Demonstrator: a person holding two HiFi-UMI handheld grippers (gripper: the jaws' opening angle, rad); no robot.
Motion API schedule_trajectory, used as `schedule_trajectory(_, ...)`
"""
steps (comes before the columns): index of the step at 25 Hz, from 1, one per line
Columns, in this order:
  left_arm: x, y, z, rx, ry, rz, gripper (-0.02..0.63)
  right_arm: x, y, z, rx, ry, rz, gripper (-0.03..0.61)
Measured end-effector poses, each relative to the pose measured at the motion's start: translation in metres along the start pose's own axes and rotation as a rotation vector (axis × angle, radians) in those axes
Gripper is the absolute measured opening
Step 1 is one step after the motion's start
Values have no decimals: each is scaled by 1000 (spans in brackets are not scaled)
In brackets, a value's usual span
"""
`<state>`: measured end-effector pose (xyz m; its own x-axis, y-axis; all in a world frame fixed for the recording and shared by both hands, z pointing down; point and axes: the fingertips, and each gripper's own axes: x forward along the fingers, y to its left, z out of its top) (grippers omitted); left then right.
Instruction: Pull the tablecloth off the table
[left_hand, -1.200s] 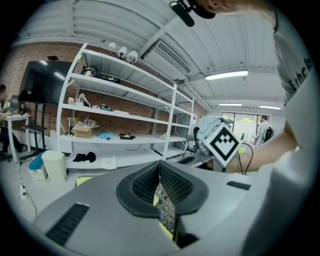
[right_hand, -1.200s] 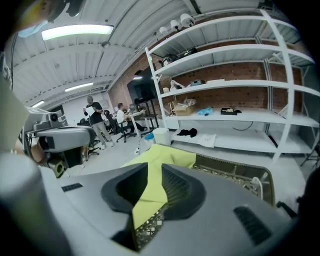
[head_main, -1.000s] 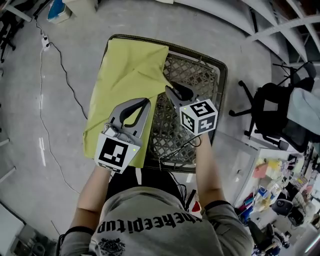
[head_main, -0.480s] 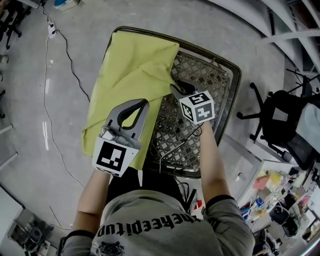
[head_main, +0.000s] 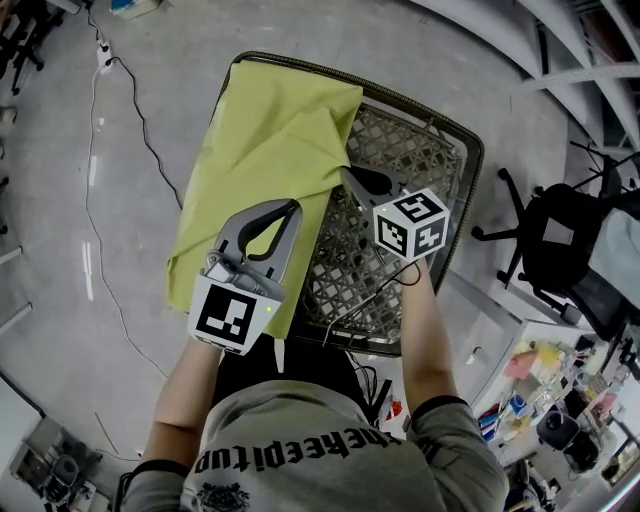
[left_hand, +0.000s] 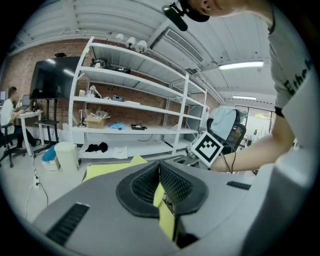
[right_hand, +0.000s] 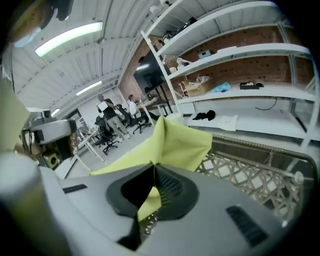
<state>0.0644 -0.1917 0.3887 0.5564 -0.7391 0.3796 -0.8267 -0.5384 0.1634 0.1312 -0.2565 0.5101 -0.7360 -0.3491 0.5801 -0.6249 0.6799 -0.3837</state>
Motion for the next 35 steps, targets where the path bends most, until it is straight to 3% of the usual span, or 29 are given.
schedule_trajectory(5, -17, 4, 3, 6, -23, 4, 15, 0, 42, 50, -78, -121, 56, 17)
schedule_trajectory(12, -50, 18, -2, 5, -44, 24, 15, 13, 79, 118, -121, -249, 62, 17)
schedule_trajectory(18, -81, 34, -7, -6, -67, 58, 15, 37, 84, 167, -170, -268, 9, 17)
schedule_trajectory(27, -122, 65, -18, -43, -75, 162, 15, 98, 63, 194, -167, -219, -127, 18)
schedule_trajectory(31, -131, 69, -21, -57, -82, 191, 15, 112, 66, 184, -187, -170, -114, 132)
schedule_trajectory(35, -134, 70, -20, -64, -86, 202, 15, 109, 76, 181, -195, -203, -90, 140)
